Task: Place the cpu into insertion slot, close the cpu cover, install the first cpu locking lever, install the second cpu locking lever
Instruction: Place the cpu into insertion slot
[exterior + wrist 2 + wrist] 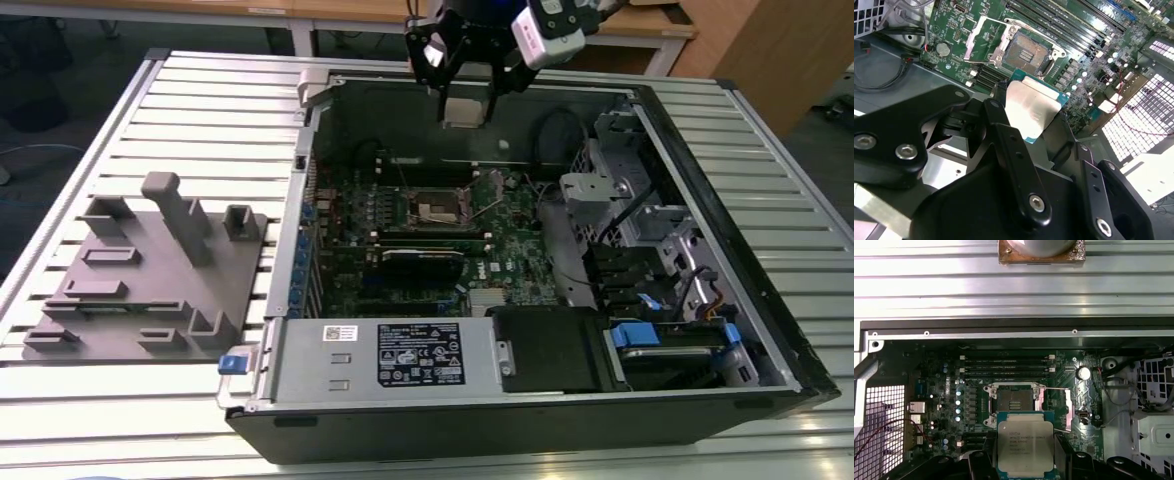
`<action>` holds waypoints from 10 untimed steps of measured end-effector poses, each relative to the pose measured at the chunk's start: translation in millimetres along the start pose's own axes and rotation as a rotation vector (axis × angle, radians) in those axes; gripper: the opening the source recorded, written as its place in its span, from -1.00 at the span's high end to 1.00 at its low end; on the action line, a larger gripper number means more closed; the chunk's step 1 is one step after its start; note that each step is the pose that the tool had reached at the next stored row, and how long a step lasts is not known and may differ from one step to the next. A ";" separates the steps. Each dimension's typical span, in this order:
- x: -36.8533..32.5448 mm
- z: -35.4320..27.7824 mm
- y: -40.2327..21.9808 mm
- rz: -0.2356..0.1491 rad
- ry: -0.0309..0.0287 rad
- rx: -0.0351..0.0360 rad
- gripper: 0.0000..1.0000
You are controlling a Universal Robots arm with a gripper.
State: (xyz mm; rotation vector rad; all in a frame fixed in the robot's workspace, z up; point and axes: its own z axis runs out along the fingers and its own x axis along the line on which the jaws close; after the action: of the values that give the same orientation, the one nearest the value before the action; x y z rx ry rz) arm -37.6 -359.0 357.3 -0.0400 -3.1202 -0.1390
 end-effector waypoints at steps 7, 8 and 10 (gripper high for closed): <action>0.0 1.9 -0.2 0.000 0.0000 0.0001 -0.08; 0.0 1.9 -0.2 0.000 0.0000 0.0001 -0.08; -0.1 2.7 -0.2 0.000 -0.0002 -0.0004 -0.08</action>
State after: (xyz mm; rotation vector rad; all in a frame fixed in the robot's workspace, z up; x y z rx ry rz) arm -37.6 -358.9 354.5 -0.0399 -3.1204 -0.1396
